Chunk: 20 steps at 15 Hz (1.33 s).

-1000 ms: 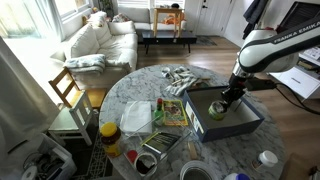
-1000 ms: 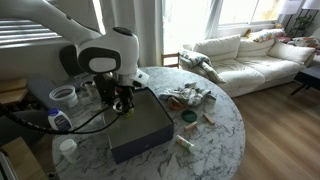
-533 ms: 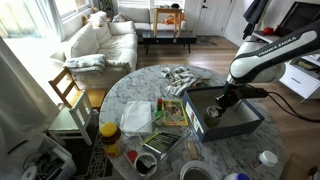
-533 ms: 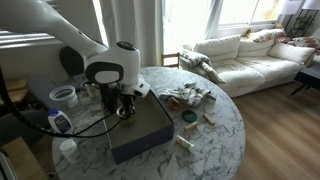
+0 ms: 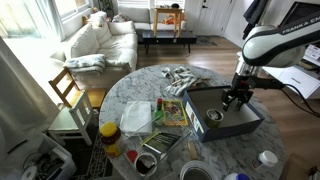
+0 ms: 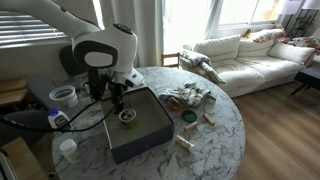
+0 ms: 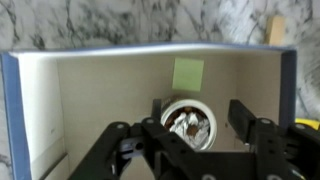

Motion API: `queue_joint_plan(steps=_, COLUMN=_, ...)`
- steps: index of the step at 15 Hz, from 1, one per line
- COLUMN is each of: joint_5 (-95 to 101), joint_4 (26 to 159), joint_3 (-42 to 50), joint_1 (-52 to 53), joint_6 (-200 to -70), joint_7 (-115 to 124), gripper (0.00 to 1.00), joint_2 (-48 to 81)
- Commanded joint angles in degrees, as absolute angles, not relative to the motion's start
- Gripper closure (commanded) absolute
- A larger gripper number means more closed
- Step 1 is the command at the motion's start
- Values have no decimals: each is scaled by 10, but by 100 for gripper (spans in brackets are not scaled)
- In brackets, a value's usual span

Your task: Put the yellow tin and white and orange container in the box then put the box on the clear container

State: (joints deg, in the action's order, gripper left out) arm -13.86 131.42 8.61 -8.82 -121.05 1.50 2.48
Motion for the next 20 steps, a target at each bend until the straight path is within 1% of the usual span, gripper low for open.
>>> queue_joint_plan(steps=1, joint_5=-145, joint_4=1364, joint_3=98, joint_1=-100, joint_6=-1066, joint_7=-5, gripper=0, joint_2=-50)
queue_joint_plan(steps=4, joint_5=-134, joint_4=1395, joint_3=107, joint_1=-106, joint_6=-976, joint_7=10, gripper=0, joint_2=-86)
queue_joint_plan(steps=5, joint_5=-133, joint_4=1414, joint_3=106, joint_1=-105, joint_6=-980, joint_7=0, gripper=0, joint_2=-100)
queue_joint_plan(steps=6, joint_5=-137, joint_4=1371, joint_3=104, joint_1=-103, joint_6=-985, joint_7=8, gripper=0, joint_2=-64)
queue_joint_plan(steps=11, joint_5=-137, joint_4=1401, joint_3=104, joint_1=-103, joint_6=-984, joint_7=7, gripper=0, joint_2=-86)
queue_joint_plan(steps=15, joint_5=-137, joint_4=1442, joint_3=89, joint_1=-90, joint_6=-977, joint_7=12, gripper=0, joint_2=-86)
queue_joint_plan(steps=20, joint_5=-117, joint_4=1498, joint_3=80, joint_1=-89, joint_6=-1000, joint_7=23, gripper=0, joint_2=-91)
